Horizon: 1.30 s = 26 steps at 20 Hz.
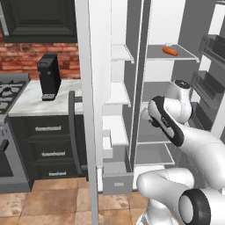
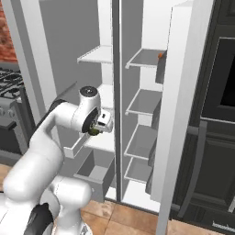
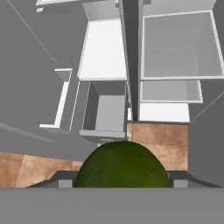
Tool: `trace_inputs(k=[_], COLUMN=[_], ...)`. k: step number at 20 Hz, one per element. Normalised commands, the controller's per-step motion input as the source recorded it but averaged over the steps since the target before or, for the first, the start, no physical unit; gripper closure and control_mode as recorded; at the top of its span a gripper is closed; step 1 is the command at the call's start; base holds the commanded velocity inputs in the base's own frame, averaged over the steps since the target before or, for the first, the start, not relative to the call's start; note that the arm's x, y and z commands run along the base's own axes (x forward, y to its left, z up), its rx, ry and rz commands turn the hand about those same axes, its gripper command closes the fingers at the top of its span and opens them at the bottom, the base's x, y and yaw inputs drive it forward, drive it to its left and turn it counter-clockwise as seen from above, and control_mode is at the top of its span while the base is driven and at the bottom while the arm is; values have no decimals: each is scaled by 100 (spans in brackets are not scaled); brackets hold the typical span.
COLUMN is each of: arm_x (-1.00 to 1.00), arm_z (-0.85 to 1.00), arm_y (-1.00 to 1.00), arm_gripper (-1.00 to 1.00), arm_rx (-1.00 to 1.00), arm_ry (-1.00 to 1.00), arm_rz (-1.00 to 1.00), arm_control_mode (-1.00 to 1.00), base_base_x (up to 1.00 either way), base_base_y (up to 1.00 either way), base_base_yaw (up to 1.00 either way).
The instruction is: Take the lime and carrot from the fridge shelf and place them in the freezer drawer to begin freezing them.
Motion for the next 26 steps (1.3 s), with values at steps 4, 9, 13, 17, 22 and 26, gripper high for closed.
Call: trace_inputs(k=[4, 9, 13, 17, 22, 26], arm_x=[55, 21, 16, 5, 3, 29], arm_z=[-75, -64, -72, -77, -80, -72], arm_y=[0, 0, 0, 6, 25, 32], arm_gripper=[100, 100, 100, 100, 100, 100], arm_rx=[-4, 0, 0, 0, 0, 0], arm_ry=[23, 8, 0, 0, 0, 1], arm_rz=[23, 29, 29, 24, 19, 14], arm_control_mode=[-100, -100, -100, -100, -100, -100], base_base_x=[0, 0, 0, 0, 0, 0], base_base_y=[0, 0, 0, 0, 0, 0], base_base_yaw=[0, 0, 0, 0, 0, 0])
